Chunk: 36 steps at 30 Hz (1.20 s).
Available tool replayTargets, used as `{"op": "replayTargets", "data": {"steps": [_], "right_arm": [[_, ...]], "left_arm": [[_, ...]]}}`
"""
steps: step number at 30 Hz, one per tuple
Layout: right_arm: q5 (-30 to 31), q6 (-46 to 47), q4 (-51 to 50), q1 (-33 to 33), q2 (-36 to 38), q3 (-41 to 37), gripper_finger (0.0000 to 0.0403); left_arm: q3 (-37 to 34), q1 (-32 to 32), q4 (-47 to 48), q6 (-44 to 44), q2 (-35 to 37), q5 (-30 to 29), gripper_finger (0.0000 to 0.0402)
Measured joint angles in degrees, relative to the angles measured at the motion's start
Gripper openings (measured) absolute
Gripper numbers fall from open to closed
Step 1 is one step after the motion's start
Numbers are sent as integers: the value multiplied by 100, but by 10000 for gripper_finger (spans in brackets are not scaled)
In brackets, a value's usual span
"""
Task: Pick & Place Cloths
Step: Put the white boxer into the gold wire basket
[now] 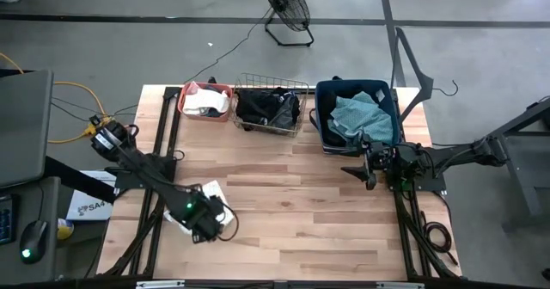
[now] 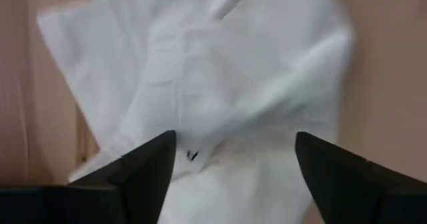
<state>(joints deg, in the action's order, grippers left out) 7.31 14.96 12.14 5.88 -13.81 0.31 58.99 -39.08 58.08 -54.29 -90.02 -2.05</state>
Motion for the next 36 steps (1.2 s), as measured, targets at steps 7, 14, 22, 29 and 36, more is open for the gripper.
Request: {"op": "replayTargets", "data": {"steps": [7,14,22,29,36], "right_arm": [[0,0,-2,0,-1,-1,259],[0,0,-2,1,-1,-1,259],[7,-1,3,0,1,-1,259],[4,0,2,-1,-1,-1,259],[2,0,2,1,1,1,259]], "left_arm": [[-827,-189,-754,-1856,-2,-5,321],[-1561,-191,-1567,-3143,35,-116,322],[-1783,55,-1573,-3547,42,-346,247],[-1760,990,-1687,-2768,4,-979,79],[-1318,2123,-1926,-1379,-37,-1777,17]]}}
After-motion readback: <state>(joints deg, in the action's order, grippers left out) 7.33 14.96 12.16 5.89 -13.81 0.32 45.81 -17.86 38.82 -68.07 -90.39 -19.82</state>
